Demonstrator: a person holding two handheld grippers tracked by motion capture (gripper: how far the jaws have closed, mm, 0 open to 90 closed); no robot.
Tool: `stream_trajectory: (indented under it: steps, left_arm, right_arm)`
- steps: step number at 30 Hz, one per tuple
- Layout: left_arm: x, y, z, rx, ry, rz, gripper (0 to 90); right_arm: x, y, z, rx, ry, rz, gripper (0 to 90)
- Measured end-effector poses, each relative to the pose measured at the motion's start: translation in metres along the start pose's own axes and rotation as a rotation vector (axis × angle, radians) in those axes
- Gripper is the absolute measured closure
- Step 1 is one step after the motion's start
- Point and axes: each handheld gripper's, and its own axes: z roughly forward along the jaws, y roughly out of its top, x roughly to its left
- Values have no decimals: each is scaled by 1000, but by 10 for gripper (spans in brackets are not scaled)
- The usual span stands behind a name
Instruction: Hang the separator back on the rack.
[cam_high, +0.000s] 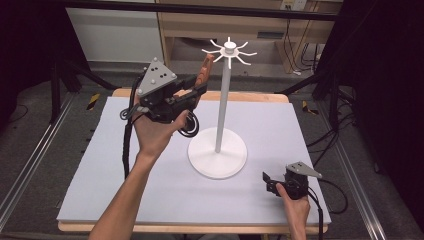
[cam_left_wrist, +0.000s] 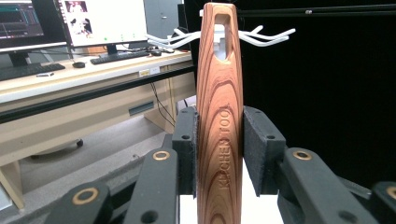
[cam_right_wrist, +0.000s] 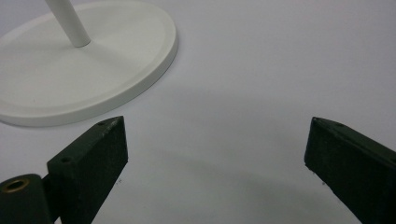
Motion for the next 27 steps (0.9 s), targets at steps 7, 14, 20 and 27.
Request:
stream_trajectory:
  steps: [7, 14, 20, 27]
  left_arm:
    - [3, -4, 9, 26, -9, -23, 676]
    - [3, -5, 15, 21, -15, -33, 676]
    - [2, -7, 20, 27, -25, -34, 676]
    - [2, -9, 26, 29, -29, -33, 675]
  right_arm:
    - [1, 0, 0, 4, 3, 7, 66]
    - [0, 0, 0, 1, 0, 3, 66]
    - [0, 0, 0, 2, 3, 6, 66]
    - [1, 0, 0, 4, 2, 8, 66]
